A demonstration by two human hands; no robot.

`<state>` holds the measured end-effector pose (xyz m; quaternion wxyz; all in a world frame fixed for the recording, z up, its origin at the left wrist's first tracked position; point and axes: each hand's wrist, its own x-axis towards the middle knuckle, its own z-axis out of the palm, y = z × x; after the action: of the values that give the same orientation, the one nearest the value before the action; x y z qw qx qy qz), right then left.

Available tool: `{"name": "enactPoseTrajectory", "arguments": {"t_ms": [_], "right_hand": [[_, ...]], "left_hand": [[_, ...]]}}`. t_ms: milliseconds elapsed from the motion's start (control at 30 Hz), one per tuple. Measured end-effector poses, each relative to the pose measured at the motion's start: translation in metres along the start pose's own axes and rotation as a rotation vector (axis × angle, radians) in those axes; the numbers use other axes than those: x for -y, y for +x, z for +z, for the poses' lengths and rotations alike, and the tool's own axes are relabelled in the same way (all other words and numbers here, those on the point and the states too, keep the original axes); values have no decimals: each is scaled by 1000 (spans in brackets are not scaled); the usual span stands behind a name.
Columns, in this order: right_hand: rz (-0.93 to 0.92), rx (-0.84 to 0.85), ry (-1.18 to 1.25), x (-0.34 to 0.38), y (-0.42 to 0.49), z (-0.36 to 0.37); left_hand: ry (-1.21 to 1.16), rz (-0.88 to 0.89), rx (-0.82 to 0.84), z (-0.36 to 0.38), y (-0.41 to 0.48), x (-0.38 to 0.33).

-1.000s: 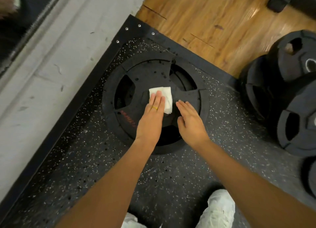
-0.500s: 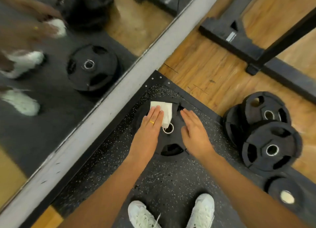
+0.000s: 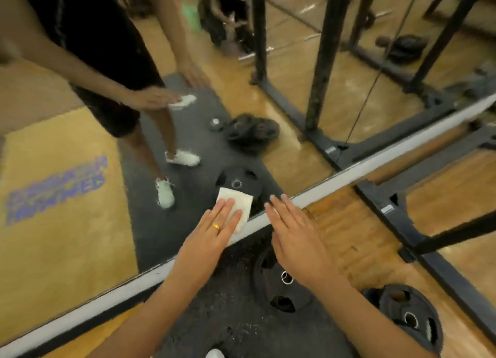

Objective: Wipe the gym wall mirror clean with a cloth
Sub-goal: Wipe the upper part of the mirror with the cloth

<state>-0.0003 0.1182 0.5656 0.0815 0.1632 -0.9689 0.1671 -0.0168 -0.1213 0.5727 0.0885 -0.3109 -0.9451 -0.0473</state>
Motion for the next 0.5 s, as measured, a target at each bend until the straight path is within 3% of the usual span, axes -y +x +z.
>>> {"name": "enactPoseTrajectory", "arguments": {"t_ms": [267,500], "right_hand": [[-427,-117,2,177,97,-112],[-720,-189,132,392,117,-132]], "left_hand": [[142,-331,-242,-192,-108,62],[400,-607,-461,-322,-282,93]]}}
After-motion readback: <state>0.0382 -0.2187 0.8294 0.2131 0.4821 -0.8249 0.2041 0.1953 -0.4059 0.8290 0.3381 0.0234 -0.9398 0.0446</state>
